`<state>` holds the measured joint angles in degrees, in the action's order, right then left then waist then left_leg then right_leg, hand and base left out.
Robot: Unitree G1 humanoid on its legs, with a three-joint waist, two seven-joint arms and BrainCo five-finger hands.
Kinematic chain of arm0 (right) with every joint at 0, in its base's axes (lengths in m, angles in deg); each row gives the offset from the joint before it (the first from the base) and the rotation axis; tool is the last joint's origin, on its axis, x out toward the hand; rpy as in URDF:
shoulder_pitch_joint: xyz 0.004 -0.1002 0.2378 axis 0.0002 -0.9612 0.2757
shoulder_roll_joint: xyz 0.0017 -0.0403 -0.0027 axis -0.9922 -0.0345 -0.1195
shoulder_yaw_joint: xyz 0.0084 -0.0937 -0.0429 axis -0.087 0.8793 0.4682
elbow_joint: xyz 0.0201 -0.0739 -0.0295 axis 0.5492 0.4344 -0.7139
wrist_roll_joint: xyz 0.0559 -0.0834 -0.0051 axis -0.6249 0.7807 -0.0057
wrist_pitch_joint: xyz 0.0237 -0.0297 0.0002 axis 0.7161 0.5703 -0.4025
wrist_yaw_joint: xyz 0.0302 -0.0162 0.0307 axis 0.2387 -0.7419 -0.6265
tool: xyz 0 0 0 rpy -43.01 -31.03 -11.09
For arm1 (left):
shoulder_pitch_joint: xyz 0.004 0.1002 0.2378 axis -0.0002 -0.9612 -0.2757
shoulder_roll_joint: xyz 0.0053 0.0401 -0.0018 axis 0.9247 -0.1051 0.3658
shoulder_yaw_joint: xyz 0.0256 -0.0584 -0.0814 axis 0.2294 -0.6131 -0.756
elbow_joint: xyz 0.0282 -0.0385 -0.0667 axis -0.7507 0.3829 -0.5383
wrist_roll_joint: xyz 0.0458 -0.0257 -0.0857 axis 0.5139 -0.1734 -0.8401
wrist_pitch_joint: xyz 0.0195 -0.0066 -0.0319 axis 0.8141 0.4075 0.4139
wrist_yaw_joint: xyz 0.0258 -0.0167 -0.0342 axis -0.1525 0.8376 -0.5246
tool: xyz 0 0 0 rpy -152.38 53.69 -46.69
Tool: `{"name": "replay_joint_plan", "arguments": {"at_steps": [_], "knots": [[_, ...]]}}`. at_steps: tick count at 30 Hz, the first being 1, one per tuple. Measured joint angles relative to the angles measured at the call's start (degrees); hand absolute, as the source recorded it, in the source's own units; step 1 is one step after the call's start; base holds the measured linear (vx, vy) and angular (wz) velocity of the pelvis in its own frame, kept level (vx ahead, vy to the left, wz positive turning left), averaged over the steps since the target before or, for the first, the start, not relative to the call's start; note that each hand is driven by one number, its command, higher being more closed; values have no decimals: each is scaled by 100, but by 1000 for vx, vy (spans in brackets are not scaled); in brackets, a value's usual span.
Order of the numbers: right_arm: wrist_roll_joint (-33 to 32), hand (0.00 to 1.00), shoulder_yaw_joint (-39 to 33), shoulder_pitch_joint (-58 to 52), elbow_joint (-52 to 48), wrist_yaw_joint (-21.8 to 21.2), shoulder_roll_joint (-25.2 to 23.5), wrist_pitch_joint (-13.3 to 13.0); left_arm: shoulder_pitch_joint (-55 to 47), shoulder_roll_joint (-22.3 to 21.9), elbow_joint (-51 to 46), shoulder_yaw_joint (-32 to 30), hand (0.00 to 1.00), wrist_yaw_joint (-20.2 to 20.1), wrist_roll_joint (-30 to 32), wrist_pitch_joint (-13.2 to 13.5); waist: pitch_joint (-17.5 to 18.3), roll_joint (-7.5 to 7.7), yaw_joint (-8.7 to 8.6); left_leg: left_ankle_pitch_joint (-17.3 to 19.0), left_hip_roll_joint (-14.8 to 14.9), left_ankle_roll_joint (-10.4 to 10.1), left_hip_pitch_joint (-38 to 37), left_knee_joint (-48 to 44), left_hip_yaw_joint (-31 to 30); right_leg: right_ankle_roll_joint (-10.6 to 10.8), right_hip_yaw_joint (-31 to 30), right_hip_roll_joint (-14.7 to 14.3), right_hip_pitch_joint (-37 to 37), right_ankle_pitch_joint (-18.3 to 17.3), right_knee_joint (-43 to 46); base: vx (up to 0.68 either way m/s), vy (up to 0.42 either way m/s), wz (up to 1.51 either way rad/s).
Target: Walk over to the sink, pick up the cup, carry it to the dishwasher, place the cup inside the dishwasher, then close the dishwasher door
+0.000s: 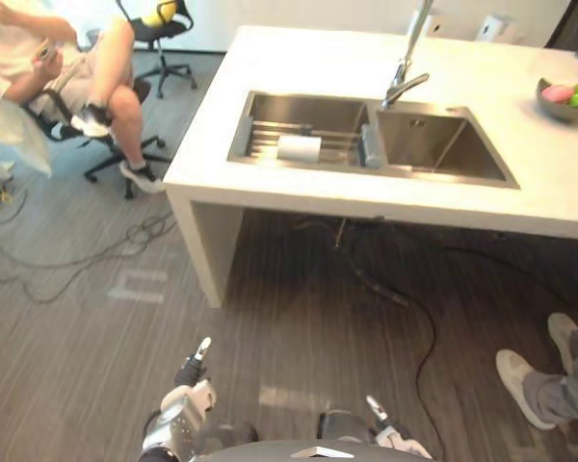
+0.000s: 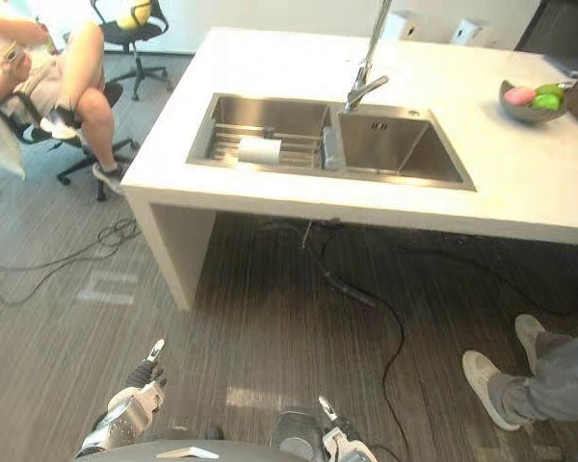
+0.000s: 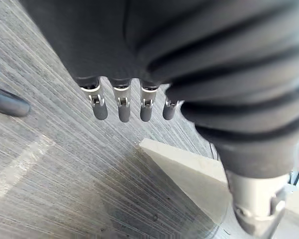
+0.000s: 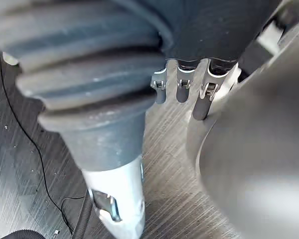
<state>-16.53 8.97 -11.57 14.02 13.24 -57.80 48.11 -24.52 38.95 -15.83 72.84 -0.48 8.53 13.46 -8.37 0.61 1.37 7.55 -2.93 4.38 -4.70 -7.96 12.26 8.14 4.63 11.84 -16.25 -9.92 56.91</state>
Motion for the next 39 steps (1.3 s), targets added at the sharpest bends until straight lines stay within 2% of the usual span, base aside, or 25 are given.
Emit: {"name": "replay_joint_plan", "arguments": {"at_steps": [1, 2, 3, 4, 5, 6, 7, 8, 9, 10, 11, 12, 13, 15, 17, 20, 22, 24, 27, 28, 29, 34, 39], "knots": [[2, 0, -15, -77, -38, 60, -55, -12, 89, -9, 5, -148, 0, -4, -41, 33, -18, -10, -26, 9, 121, -54, -119, -25, -142, -70, 198, -11, 1, -135, -1138, 295, -156, 54], [-7, 0, -40, -154, -36, 112, -100, 8, 128, -32, 4, -337, 0, -36, -65, 69, -14, -25, -87, 97, 266, -184, -144, -174, -319, -248, 203, -67, 49, 4, -2268, 355, -234, 67], [-16, 0, -33, -192, -34, 115, -119, 26, 127, -31, 6, -434, 0, -65, -103, 97, -18, -27, -112, 179, 319, -284, -142, -223, -417, -344, 157, -116, 109, 207, -2731, 313, -267, 82], [-52, 0, 52, -231, -8, 121, -130, 97, 142, -26, 6, -621, 0, -141, -152, 170, 4, 80, -140, 340, 357, -444, -249, -271, -608, -369, 46, -102, 165, 1026, -3359, 393, -377, 76], [-177, 0, 117, -364, 49, 127, -200, 186, 126, 8, 36, -786, 0, -163, -159, 274, 28, 294, -109, 486, 310, -599, -402, -286, -764, -297, 65, -19, 258, 1347, -3412, 332, -356, 60], [-214, 0, 116, -377, 50, 126, -184, 219, 98, -18, 45, -822, 0, -165, -162, 321, 67, 276, -63, 513, 391, -653, -417, -288, -784, -280, 99, -58, 321, 1130, -3427, 335, -391, 19], [-199, 0, 121, -370, 21, 81, -92, 303, 38, -136, 89, -854, 0, -143, -163, 571, 113, 117, 8, 550, 604, -783, -418, -287, -778, -295, 239, -206, 433, 926, -3660, 242, -298, -7], [-152, 0, 128, -354, 8, 37, -32, 329, 33, -204, 110, -881, 0, -117, -162, 719, 124, 24, 23, 556, 680, -828, -400, -258, -777, -323, 293, -299, 487, 881, -3820, 307, -369, 0], [-5, 0, 109, -307, 11, -68, 102, 385, 43, -461, 103, -906, 0, -9, -159, 1079, 112, -151, 21, 472, 876, -927, -399, -123, -833, -397, 430, -510, 560, 919, -4060, 233, -268, 12], [73, 0, 97, -304, 11, -94, 125, 390, 56, -568, 54, -899, 0, 106, -148, 1320, 161, -264, 10, 384, 957, -955, -447, -12, -889, -441, 477, -602, 631, 923, -4154, 241, -326, 15], [227, 0, 94, -301, 8, -150, 126, 424, 66, -577, -105, -875, 0, 276, -89, 1635, 175, -253, 7, 276, 1044, -964, -491, 86, -908, -498, 524, -700, 740, 941, -4291, 104, -170, 5], [281, 0, 98, -296, 9, -177, 124, 459, 67, -575, -262, -881, 0, 411, 5, 1834, 176, -236, 19, 236, 1079, -947, -528, 115, -907, -529, 537, -744, 811, 965, -4385, 85, -205, -2], [284, 0, 105, -311, 17, -197, 110, 503, 67, -549, -701, -885, 0, 724, 240, 2191, 195, -193, 57, 193, 1140, -979, -534, 109, -907, -572, 554, -824, 916, 1023, -4607, 19, -101, -4], [283, 0, 114, -338, 17, -234, 101, 551, 77, -463, -1550, -880, 0, 1189, 661, 2593, 218, -161, 100, 173, 1196, -989, -507, 111, -914, -591, 584, -909, 1039, 1171, -4931, 4, -85, 0], [278, 0, 117, -400, 20, -326, 102, 578, 102, -294, -2555, -868, 0, 1680, 1054, 2832, 295, -150, 118, 160, 1180, -985, -386, 117, -927, -595, 624, -915, 1117, 1360, -5309, -33, -3, 6], [267, 0, 119, -478, 18, -408, 93, 568, 122, -128, -3673, -830, 0, 1892, 1444, 2895, 334, -121, 180, 160, 1088, -987, -337, 141, -935, -550, 676, -901, 1401, 1796, -5979, -40, 38, 10], [269, 0, 128, -521, 21, -448, 75, 549, 123, -78, -4137, -706, 0, 1891, 1555, 2882, 368, -91, 216, 166, 1026, -989, -352, 184, -931, -529, 680, -853, 1487, 1935, -6187, -67, 63, 8], [267, 0, 131, -613, 15, -482, 48, 492, 124, -91, -4679, -500, 0, 1820, 1564, 2766, 464, -71, 226, 280, 1028, -1018, -303, 205, -921, -508, 698, -802, 1429, 1979, -6196, -68, 71, 4], [211, 0, 140, -730, 9, -525, -40, 440, 297, -32, -5202, -82, 0, 1693, 1665, 2543, 530, 35, 219, 427, 1019, -1017, -228, 52, -872, -510, 660, -790, 1410, 2053, -6199, -72, 22, -8], [211, 0, 142, -799, 5, -520, -86, 356, 369, -36, -5344, 7, 0, 1632, 1672, 2400, 552, 37, 208, 475, 1024, -996, -223, 4, -830, -520, 618, -792, 1401, 2066, -6199, -33, 15, -11], [-201, 0, 247, -1137, -292, -822, -160, 201, 727, -257, -5628, 381, 0, 1363, 2101, 1935, 628, -22, 38, 526, 979, -1002, -123, -104, -617, -518, 381, -795, 1208, 2226, -6165, -20, 10, -8], [-202, 0, 254, -1137, -290, -821, -164, 194, 728, -266, -5628, 398, 0, 1363, 2100, 1932, 621, -12, 11, 522, 966, -1007, -143, -95, -593, -518, 366, -795, 1213, 2230, -6160, 0, 0, -1], [-202, 0, 357, -1137, -264, -778, -200, -111, 937, -263, -5531, 723, 0, 1221, 1943, 1597, 597, 32, -75, 542, 962, -945, -267, -63, -437, -503, 302, -767, 1255, 2249, -6124, -7, 1, -10]]}}
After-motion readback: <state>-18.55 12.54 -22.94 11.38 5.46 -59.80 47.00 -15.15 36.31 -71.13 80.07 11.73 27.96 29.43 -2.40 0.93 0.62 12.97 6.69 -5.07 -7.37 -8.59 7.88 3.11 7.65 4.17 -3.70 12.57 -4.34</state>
